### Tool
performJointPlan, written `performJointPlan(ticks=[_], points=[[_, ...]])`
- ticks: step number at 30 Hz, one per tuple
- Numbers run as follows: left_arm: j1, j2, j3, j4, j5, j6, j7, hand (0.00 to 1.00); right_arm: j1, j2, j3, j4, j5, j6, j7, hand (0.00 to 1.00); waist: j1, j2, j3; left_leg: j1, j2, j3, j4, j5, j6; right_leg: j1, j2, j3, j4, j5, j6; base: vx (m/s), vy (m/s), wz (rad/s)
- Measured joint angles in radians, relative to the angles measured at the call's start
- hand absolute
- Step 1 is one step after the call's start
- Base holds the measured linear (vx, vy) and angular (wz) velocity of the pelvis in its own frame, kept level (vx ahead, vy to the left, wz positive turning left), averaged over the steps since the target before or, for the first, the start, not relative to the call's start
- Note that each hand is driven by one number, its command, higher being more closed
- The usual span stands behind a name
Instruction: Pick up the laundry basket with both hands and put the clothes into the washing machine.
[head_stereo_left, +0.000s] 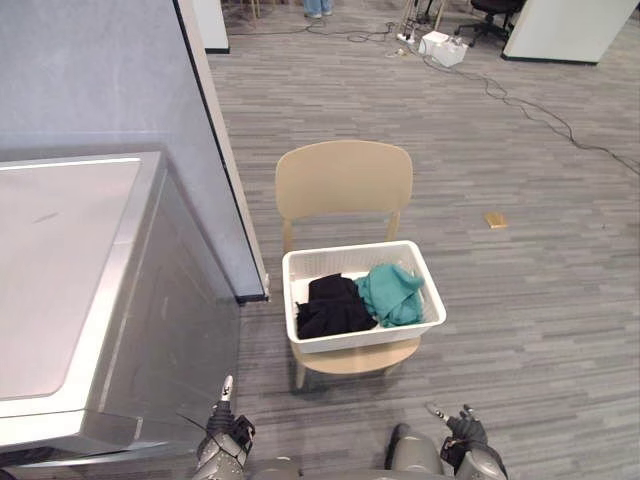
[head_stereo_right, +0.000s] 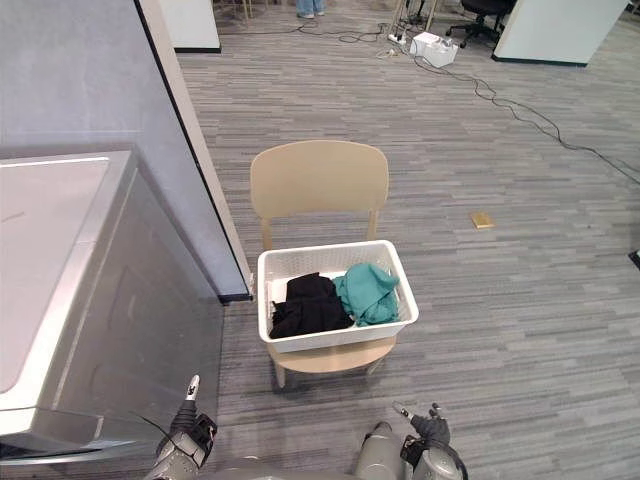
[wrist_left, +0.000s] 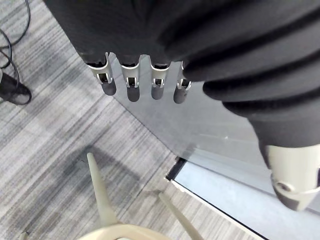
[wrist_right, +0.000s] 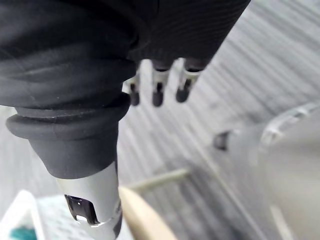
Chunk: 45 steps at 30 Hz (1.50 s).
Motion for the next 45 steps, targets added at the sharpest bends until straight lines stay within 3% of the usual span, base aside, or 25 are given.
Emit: performJointPlan(ticks=[1, 5, 9, 13, 16, 20, 23, 26, 31, 37, 38, 45], points=[[0.03, -0.024, 0.005, 0.009, 0.023, 0.006, 0.0, 0.0, 0.005, -0.016, 0.008, -0.134, -0.011, -0.001, -0.005, 0.0, 0.003, 0.042, -0.006, 0.0, 0.057, -0.008, 0.008, -0.008, -0.026, 0.031, 0.045, -0.035, -0.032, -0.016, -0.012, 0.2, -0.345, 0.09], [0.039, -0.05, 0.04, 0.077, 0.069, 0.006, -0.005, 0.0, 0.004, -0.054, 0.006, -0.392, -0.013, -0.046, 0.006, 0.0, -0.003, 0.101, -0.027, -0.003, 0.113, -0.05, -0.072, 0.05, -0.085, 0.076, 0.125, -0.103, -0.151, 0.004, -0.049, 0.18, -0.242, 0.2], [0.072, -0.031, 0.09, 0.115, 0.139, 0.025, -0.023, 0.0, -0.017, -0.064, 0.037, -0.522, -0.021, -0.098, 0.027, 0.0, 0.0, 0.097, -0.029, -0.006, 0.126, -0.068, -0.1, 0.093, -0.094, 0.113, 0.153, -0.132, -0.227, 0.019, -0.069, 0.05, -0.103, 0.21], [0.081, 0.003, 0.09, 0.134, 0.19, 0.038, -0.024, 0.0, -0.087, -0.099, 0.139, -0.571, -0.073, -0.12, 0.059, 0.0, 0.0, 0.076, -0.001, -0.082, 0.126, -0.12, -0.09, 0.111, -0.1, 0.098, 0.164, -0.173, -0.293, 0.056, -0.084, -0.03, -0.046, 0.28], [0.055, 0.014, 0.055, 0.115, 0.196, 0.036, -0.024, 0.0, -0.273, -0.193, 0.221, -0.493, -0.1, -0.125, 0.068, 0.0, 0.004, 0.084, 0.054, -0.139, 0.119, -0.133, -0.07, 0.111, -0.1, 0.064, 0.16, -0.186, -0.296, 0.076, -0.09, -0.09, 0.009, 0.19], [0.01, 0.02, -0.065, 0.062, 0.187, 0.019, -0.03, 0.0, -0.591, -0.362, 0.357, -0.263, -0.175, -0.106, 0.063, 0.0, 0.029, 0.126, 0.138, -0.219, 0.104, -0.16, -0.057, 0.111, -0.1, -0.006, 0.143, -0.206, -0.293, 0.109, -0.101, -0.12, 0.031, 0.17], [0.006, 0.021, -0.126, -0.004, 0.173, -0.003, -0.029, 0.0, -0.797, -0.431, 0.459, -0.084, -0.191, -0.086, 0.065, 0.0, 0.057, 0.147, 0.205, -0.283, 0.101, -0.18, -0.022, 0.111, -0.1, -0.053, 0.137, -0.214, -0.271, 0.116, -0.109, -0.13, 0.006, 0.12], [0.0, 0.023, -0.166, -0.037, 0.142, -0.02, -0.022, 0.0, -0.946, -0.507, 0.52, 0.028, -0.213, -0.074, 0.064, 0.0, 0.06, 0.167, 0.256, -0.326, 0.093, -0.204, 0.006, 0.112, -0.098, -0.079, 0.127, -0.229, -0.254, 0.118, -0.113, -0.1, 0.013, 0.18], [-0.003, 0.038, -0.236, -0.091, 0.123, -0.037, -0.018, 0.0, -1.032, -0.629, 0.575, 0.062, -0.256, -0.061, 0.065, 0.0, 0.078, 0.178, 0.304, -0.386, 0.085, -0.228, 0.039, 0.113, -0.096, -0.114, 0.117, -0.244, -0.244, 0.121, -0.116, -0.05, 0.035, 0.12], [-0.011, 0.053, -0.28, -0.122, 0.101, -0.045, -0.017, 0.0, -1.092, -0.671, 0.669, 0.118, -0.3, -0.053, 0.088, 0.0, 0.086, 0.178, 0.329, -0.443, 0.084, -0.264, 0.066, 0.113, -0.096, -0.138, 0.117, -0.266, -0.241, 0.121, -0.116, -0.03, 0.029, 0.16], [-0.012, 0.054, -0.291, -0.133, 0.098, -0.045, -0.015, 0.0, -1.106, -0.681, 0.688, 0.133, -0.318, -0.052, 0.09, 0.0, 0.104, 0.177, 0.332, -0.458, 0.083, -0.272, 0.072, 0.113, -0.096, -0.147, 0.118, -0.27, -0.24, 0.122, -0.118, -0.03, 0.029, 0.08], [-0.025, 0.072, -0.343, -0.178, 0.084, -0.047, 0.0, 0.0, -1.149, -0.722, 0.706, 0.173, -0.326, -0.052, 0.083, 0.0, 0.126, 0.175, 0.358, -0.506, 0.083, -0.327, 0.096, 0.116, -0.095, -0.151, 0.125, -0.297, -0.24, 0.122, -0.118, -0.03, 0.028, 0.18]])
